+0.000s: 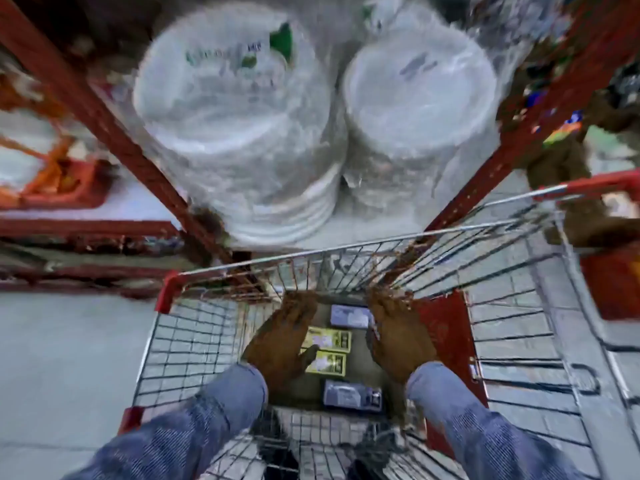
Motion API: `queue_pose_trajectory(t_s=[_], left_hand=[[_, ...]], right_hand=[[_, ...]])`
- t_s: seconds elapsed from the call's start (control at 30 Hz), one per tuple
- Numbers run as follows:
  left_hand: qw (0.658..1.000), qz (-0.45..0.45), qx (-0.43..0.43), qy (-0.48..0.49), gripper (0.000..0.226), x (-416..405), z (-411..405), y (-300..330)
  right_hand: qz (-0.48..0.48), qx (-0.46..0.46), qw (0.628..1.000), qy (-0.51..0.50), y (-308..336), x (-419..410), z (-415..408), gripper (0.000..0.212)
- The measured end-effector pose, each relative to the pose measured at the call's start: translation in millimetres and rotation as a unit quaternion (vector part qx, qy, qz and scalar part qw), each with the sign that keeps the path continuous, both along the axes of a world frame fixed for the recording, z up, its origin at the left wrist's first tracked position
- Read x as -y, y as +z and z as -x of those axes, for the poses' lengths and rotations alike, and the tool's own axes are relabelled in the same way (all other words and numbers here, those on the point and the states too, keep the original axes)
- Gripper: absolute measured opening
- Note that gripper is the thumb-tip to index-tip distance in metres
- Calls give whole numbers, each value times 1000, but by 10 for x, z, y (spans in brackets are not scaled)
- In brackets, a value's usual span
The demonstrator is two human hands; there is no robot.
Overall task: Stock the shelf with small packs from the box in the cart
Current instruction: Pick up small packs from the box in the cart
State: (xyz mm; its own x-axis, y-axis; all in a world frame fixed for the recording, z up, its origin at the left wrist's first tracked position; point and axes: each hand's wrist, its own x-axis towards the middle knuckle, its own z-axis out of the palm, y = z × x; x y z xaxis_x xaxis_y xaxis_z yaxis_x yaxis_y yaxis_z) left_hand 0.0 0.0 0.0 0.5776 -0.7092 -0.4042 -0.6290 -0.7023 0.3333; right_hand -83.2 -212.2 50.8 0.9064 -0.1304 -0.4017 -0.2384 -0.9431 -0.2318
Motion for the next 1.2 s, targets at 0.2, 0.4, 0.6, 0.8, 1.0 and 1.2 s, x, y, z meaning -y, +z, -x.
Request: queue_pose_trajectory(t_s=[0.2, 0.4, 0.6, 0.8, 1.0, 1.2], left_hand=[[994, -49, -95, 23, 69, 184, -133, -1075], [990, -69, -122, -28, 72, 323, -266, -1585], [982, -85, -161, -54, 66, 348, -452, -1707], [979, -95, -152, -95, 65, 342, -504, -1733], [981, -93, -91, -141, 64, 333, -513, -1254], [989, -37, -30, -138, 62, 39, -495, -98]], right_hand=[[41, -56, 997, 27, -1086, 102, -162, 54], [59, -61, 995, 57, -1849, 146, -207, 70], [75, -64, 993, 59, -2191, 141, -145, 72], [116, -53, 990, 55, -2293, 92, -164, 71], [71, -101, 992, 21, -2046, 136, -198, 65], [-53, -37, 997, -32, -929, 161, -271, 41]])
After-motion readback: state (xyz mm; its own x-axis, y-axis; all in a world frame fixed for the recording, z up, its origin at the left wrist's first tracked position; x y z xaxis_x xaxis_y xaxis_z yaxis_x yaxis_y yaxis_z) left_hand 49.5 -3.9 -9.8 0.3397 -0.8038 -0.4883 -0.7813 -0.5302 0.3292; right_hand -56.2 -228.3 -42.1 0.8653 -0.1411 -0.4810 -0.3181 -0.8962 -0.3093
